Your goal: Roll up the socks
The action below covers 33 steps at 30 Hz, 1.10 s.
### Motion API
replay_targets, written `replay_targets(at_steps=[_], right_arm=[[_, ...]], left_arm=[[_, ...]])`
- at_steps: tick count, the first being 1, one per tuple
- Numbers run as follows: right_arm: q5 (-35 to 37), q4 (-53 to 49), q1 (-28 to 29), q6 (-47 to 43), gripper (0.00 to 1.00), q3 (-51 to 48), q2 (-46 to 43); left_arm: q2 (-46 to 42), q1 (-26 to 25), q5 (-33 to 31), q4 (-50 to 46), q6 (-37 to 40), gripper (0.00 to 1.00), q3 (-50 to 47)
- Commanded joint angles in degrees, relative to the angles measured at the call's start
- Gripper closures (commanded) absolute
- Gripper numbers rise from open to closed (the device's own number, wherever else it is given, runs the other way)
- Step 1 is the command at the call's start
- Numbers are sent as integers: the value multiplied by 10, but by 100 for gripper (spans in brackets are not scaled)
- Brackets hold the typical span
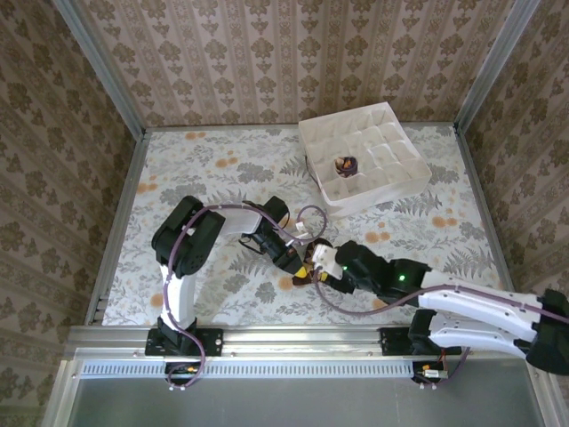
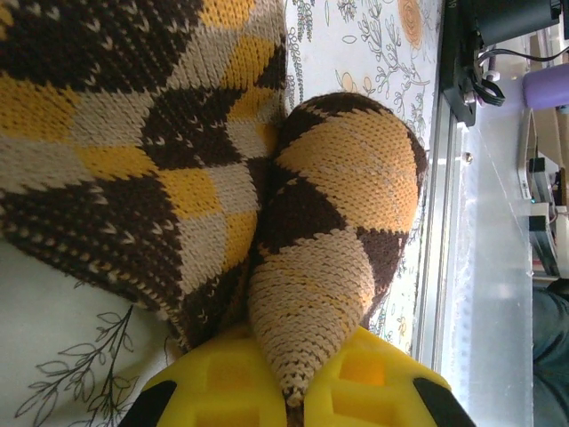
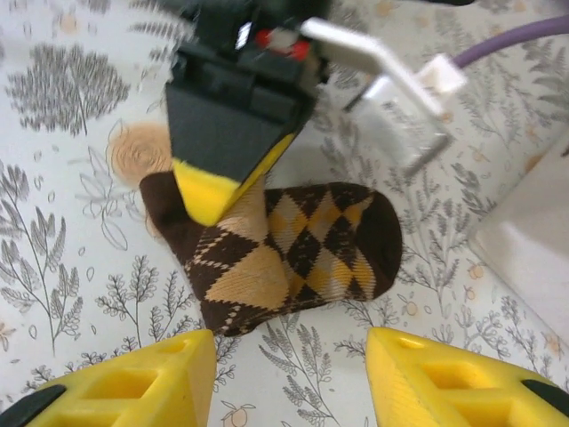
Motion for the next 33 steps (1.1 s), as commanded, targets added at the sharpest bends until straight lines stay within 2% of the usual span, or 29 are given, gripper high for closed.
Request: replay_targets(at_steps=[1,12,23,24,26,28,29,31,33], right_arm=[[79,13,33,-73,48,11,59],[92,42,45,-158,41,55,225],[115,125,38,-165,40,56,347],[116,128,36,-167,43,59,357],[120,127,31,-165,56,65,372],[114,118,26,-162,82,71,377],[108,115,23,-162,89,71,376],[81,109,14,-167,99,69,365],[50,103,2,-174,100,68,352]], left_arm=[[23,7,-59,-8,-4,100,3],[26,8,-48,-10,0,100,3],[27,14,-39,-5,-2,100,0],[25,14,-38,-5,-2,100,-2],[21,16,-38,0,-3,100,-7],[7,18,-56,23,-18,100,-24],[-4,19,-65,42,-25,99,-36],[-35,24,-82,88,-44,93,-72],[-62,30,-90,127,-56,88,-103]])
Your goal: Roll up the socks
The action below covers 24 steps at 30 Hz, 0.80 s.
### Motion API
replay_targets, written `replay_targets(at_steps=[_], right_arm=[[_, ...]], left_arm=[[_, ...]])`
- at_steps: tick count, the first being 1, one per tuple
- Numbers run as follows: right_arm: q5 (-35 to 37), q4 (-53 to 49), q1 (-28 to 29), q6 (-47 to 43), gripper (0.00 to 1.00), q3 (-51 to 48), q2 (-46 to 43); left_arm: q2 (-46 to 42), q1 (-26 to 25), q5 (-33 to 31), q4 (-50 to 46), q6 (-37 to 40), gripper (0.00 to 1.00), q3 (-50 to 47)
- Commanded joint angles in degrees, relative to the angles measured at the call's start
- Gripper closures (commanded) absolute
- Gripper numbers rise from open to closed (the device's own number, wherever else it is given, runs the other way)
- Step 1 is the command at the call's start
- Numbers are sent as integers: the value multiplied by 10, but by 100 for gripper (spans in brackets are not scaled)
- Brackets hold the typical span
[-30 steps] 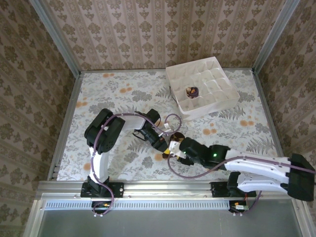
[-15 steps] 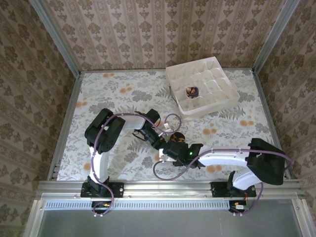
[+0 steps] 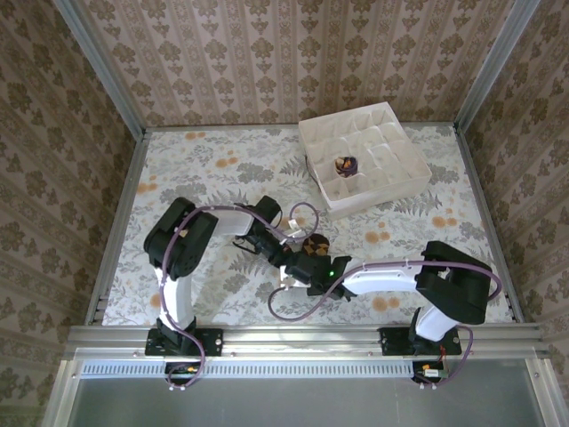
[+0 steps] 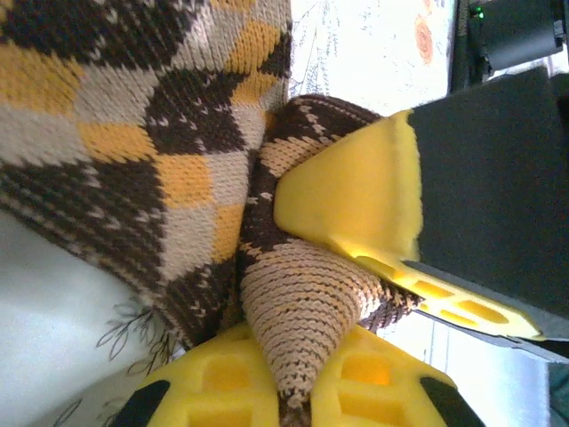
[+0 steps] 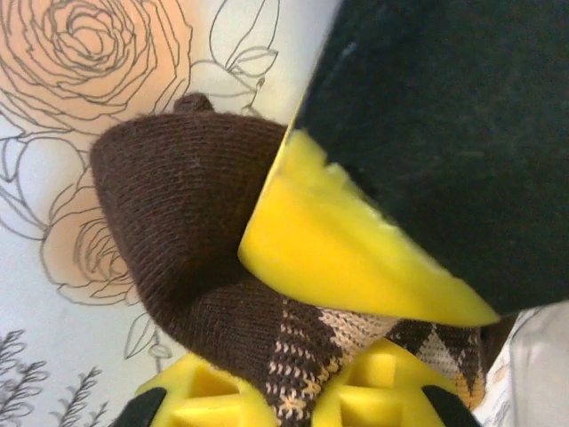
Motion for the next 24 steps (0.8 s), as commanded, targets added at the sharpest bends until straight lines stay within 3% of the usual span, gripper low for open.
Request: replay_targets(at_steps=[1,7,14,20,24], right_arm=[[-65,-11,-28,-8,100,-3,-3],[-206,-107,-83,-19,100,39,-2],[-367,-214,-161,-3,100,103,29],[-440,-285,-202,1,100,163,91],[-497,-339,-234,-2,100,205,133]], left_arm=[[-34,9,-87,71,-33,85,-58],[-112,31,-114,170,-64,69,-143],[-261,55,-159,333,-62,61,-260],[-361,50,-202,457,16,58,-344],[-418,0,-232,562,141,50,-425]])
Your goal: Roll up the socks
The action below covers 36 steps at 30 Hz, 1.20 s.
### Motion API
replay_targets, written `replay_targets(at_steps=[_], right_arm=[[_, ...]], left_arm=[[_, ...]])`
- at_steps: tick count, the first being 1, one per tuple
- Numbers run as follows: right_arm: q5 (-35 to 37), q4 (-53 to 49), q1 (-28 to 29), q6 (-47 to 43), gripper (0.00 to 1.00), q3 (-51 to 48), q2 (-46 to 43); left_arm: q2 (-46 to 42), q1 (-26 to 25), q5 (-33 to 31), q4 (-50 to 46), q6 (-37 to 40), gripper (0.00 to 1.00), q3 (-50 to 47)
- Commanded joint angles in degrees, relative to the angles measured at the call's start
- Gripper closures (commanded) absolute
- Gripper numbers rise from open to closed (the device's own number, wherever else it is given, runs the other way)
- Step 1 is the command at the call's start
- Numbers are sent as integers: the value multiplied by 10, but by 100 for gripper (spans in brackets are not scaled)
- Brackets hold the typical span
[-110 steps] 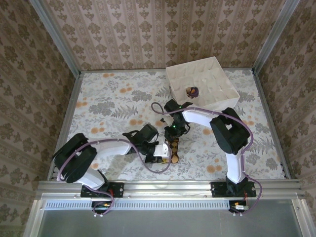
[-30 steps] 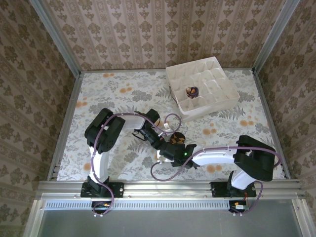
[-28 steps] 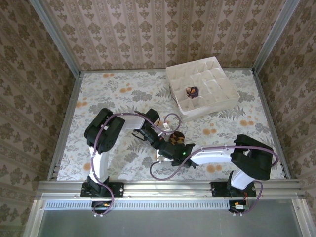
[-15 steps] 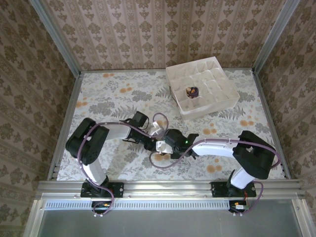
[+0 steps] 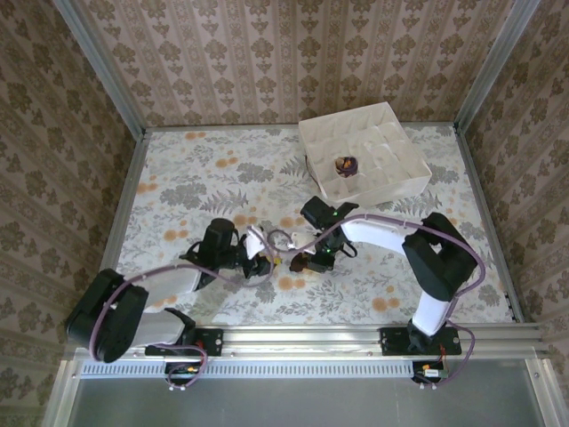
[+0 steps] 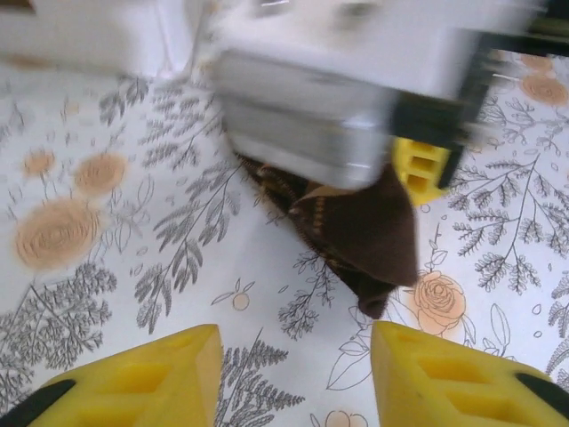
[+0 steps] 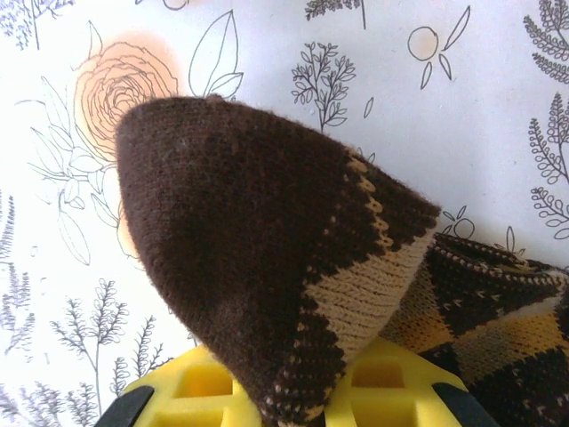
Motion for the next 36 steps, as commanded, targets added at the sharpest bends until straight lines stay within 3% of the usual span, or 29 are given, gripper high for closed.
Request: replay_targets(at_steps=[1,5,10,27,36], right_arm=[[-92,-99,-20,3,100,24,45],[-122,-125,-41,-2,100,44,69],[-136,-135,-48,-7,100,51,72],[-138,-136,-51,-5,100,54,76],[-136,-131,-56,3,100,56,74]], left_arm=[[-30,-42,-50,117,114,49,-52],[-30,-96,-118,114,161,45,-55],[-9,-126,-136,101,201,41,-33],[156,-161,-71,99,235,38,71],[184,-178,-59,124,215,37,78]])
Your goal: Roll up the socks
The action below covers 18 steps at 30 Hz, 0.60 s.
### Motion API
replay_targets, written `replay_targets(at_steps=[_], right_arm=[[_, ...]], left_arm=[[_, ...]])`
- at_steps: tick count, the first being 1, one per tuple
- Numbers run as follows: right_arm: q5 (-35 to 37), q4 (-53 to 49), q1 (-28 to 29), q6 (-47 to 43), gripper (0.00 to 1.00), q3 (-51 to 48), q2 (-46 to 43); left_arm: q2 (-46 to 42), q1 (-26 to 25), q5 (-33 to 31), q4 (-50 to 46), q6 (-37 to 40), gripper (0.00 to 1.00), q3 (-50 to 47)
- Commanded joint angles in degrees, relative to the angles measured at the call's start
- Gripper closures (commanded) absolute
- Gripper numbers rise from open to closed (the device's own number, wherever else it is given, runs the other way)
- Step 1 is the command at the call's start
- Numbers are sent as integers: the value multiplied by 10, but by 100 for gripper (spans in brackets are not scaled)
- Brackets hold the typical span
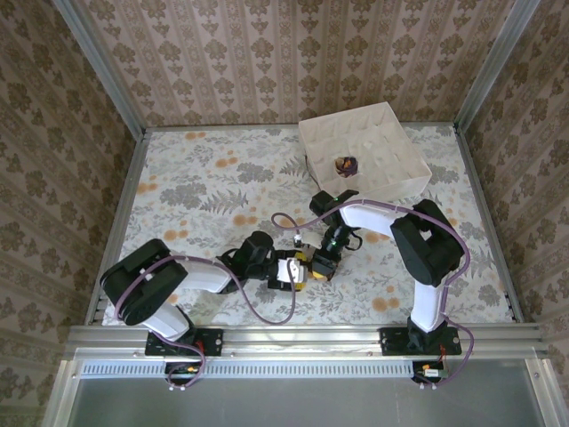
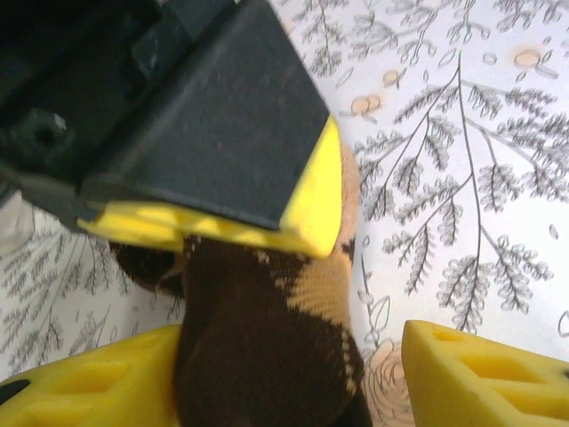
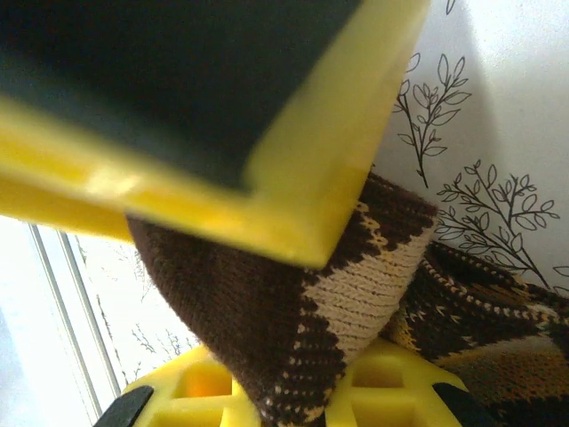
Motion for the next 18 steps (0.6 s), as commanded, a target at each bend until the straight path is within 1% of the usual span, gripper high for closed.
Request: replay_targets(at_steps=[1,6,9,10,12,14,15,16,17,18], right_arm=[[-9,-3,-2,2,100,7,9],[-17,-3,-5,3,100,7,3],[-22,-2,-7,5,100,7,-2],[-23,-1,-7,6,100,7,-2],[-25,0,-8,9,100,7,-4],[-31,3,-9,14,99,6,-11],[-32,7,-10,19,94,5,-17],[-36,14,-10,24,91,3,-29],[-41,24,-11,32,88,-2,-42],[-44,37,-13,42,80,-8,-57]], left_arm=[[10,-5,26,28,-3,37,14],[32,-12,23,11,-2,38,32],[45,-14,18,2,-1,42,40],[48,-14,17,-4,-1,45,43],[50,-13,25,-31,5,58,52],[50,-14,31,-69,15,79,65],[51,-15,30,-82,18,87,68],[51,-15,25,-91,21,96,70],[51,-15,20,-97,22,100,68],[49,-15,15,-100,21,100,66]])
